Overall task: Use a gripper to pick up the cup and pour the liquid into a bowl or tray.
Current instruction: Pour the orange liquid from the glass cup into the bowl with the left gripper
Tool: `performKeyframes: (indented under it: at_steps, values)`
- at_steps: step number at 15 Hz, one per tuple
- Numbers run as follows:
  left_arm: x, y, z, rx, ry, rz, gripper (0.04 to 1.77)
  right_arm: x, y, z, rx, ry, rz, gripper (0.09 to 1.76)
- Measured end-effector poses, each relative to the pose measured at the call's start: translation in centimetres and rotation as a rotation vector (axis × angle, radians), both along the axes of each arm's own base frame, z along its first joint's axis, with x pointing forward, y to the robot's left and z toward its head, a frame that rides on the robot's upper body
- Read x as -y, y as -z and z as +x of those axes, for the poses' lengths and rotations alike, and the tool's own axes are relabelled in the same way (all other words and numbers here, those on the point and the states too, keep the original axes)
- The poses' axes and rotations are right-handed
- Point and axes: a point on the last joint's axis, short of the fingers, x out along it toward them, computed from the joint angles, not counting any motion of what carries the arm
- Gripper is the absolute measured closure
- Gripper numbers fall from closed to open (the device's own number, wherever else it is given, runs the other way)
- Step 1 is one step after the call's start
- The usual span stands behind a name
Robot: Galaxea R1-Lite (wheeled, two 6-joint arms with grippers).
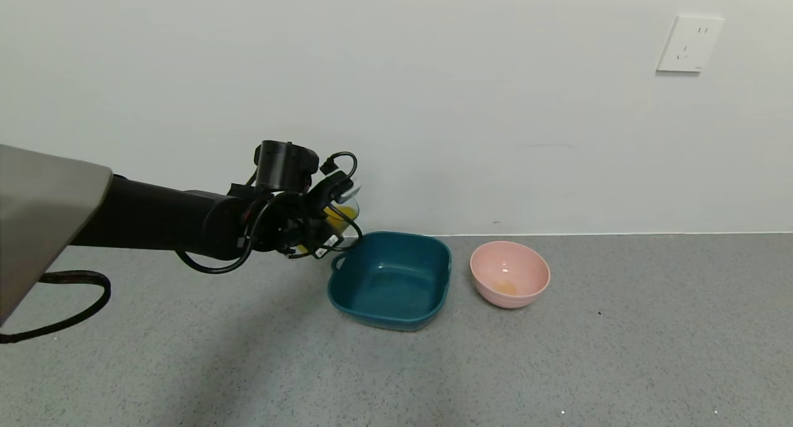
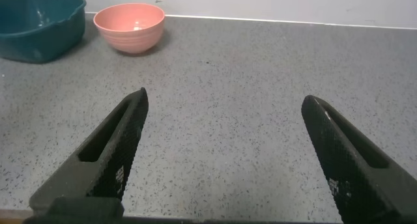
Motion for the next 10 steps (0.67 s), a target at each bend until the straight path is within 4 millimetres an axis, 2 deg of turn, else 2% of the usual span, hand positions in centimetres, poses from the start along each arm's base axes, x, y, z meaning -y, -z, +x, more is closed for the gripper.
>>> performKeyframes:
  at_steps: [10]
  values:
    - [3.7,1.0,-0.1,-0.004,0.044,0.181,0.52,0.0,0.0,0.0,0.0,0.0,0.0,0.14]
